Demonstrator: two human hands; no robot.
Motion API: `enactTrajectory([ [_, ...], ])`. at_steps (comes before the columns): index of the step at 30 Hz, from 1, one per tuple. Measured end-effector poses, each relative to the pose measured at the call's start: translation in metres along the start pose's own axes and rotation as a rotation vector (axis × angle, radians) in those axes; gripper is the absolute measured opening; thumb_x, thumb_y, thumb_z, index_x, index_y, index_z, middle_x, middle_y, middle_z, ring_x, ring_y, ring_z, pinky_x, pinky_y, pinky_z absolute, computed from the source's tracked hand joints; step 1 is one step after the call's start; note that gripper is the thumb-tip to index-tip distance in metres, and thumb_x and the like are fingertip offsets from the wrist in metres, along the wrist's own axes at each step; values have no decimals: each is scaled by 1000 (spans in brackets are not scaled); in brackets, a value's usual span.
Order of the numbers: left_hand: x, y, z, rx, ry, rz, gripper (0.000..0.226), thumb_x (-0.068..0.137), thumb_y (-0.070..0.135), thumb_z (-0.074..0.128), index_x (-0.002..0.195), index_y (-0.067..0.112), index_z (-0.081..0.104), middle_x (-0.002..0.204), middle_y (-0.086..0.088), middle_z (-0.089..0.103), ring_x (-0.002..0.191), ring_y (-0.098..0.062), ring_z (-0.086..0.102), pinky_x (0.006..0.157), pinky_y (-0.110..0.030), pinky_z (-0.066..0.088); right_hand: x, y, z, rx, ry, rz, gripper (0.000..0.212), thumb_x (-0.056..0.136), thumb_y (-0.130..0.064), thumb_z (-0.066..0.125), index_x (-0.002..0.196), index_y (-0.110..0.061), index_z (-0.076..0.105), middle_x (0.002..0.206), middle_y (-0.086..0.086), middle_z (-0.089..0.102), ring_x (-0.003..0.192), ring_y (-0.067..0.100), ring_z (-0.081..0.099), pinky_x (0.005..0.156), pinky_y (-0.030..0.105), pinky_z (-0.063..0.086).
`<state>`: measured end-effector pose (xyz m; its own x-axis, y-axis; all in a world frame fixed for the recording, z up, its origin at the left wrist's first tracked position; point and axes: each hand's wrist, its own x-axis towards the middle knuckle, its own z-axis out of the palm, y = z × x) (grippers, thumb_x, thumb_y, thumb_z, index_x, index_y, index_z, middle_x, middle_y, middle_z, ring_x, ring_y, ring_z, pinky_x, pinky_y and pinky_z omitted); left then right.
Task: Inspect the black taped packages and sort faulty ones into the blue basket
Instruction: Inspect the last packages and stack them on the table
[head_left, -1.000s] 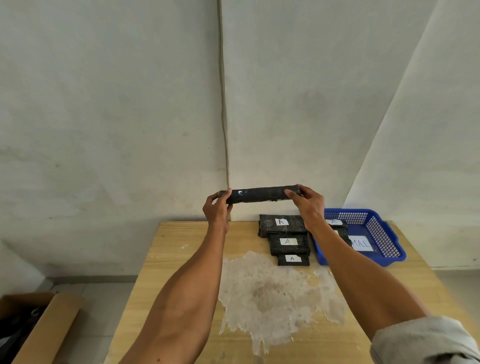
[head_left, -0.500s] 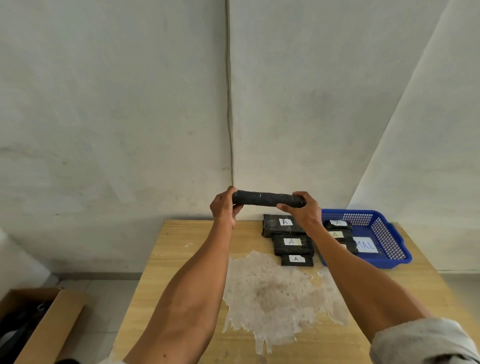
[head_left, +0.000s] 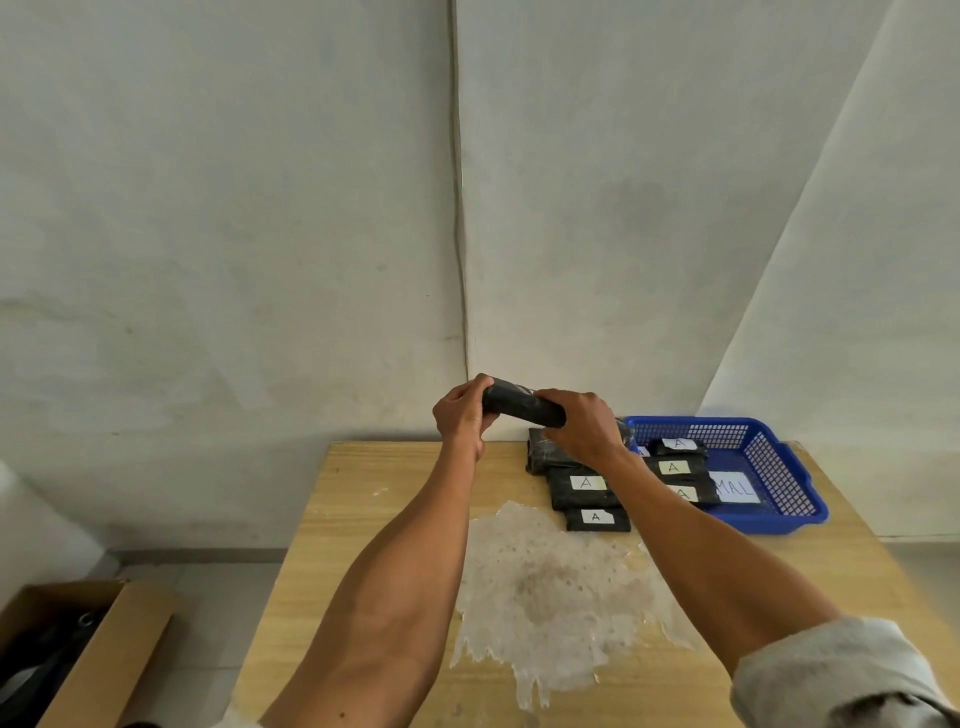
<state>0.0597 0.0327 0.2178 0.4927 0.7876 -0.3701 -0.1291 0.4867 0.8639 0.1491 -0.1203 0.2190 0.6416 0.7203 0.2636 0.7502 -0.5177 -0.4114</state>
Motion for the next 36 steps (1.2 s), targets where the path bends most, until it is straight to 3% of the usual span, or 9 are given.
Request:
enactTrajectory([
  [5,-6,6,2,25,-107,60,28,79,29,83,102,16,73,102,-5,68,102,-20,63,78,-31,61,3,2,0,155,21,16,48,81,-6,77,125,-18,66,105,7,74,94,26,67,86,38,55],
  [9,-6,14,5,144,-199,169,36,83,42,78,112,21,75,118,1,69,118,-16,57,91,-22,46,2,0,0,259,75,17,46,81,-6,76,125,-12,66,107,9,73,94,23,66,87,35,57],
  [11,-4,14,3,148,-230,158,45,86,47,73,124,23,69,130,0,64,129,-20,51,103,-29,42,1,-1,-2,309,88,25,46,80,-7,77,125,-12,65,108,8,72,94,19,65,87,31,57],
  [13,-1,11,0,149,-198,129,59,88,54,67,141,31,53,146,-2,52,140,-26,39,114,-46,33,2,-1,-6,370,103,52,48,80,-7,79,125,-12,65,109,5,71,95,16,63,83,16,51],
  [15,-1,11,-3,112,-184,28,72,87,55,67,150,36,39,153,-3,42,143,-32,34,110,-60,35,4,-1,-9,409,116,63,50,78,-9,82,125,-12,66,111,5,72,97,15,63,84,16,49],
  [19,-4,16,-3,-104,-257,-112,56,84,37,78,132,19,57,132,-13,57,124,-40,53,87,-56,57,4,3,-11,371,116,50,52,76,-14,85,125,-12,66,111,7,74,99,22,67,93,35,56],
  [26,-2,13,5,-75,-177,-61,54,77,23,85,124,13,61,99,-9,67,114,-39,61,89,-58,56,2,-4,-11,233,173,-15,64,77,-22,86,134,-14,58,113,9,75,94,24,74,89,47,59],
  [32,-3,12,4,-133,-115,-60,49,77,15,85,119,7,62,96,-12,68,103,-37,66,84,-57,58,3,-4,-8,180,186,-9,65,79,-24,85,137,-18,57,114,7,75,96,28,73,90,48,58],
  [36,-3,11,5,-119,-116,-44,45,75,13,86,114,10,62,110,-20,69,107,-35,67,83,-53,60,6,-6,-7,226,195,2,54,80,-22,83,129,-14,62,114,9,74,101,27,72,88,49,59],
])
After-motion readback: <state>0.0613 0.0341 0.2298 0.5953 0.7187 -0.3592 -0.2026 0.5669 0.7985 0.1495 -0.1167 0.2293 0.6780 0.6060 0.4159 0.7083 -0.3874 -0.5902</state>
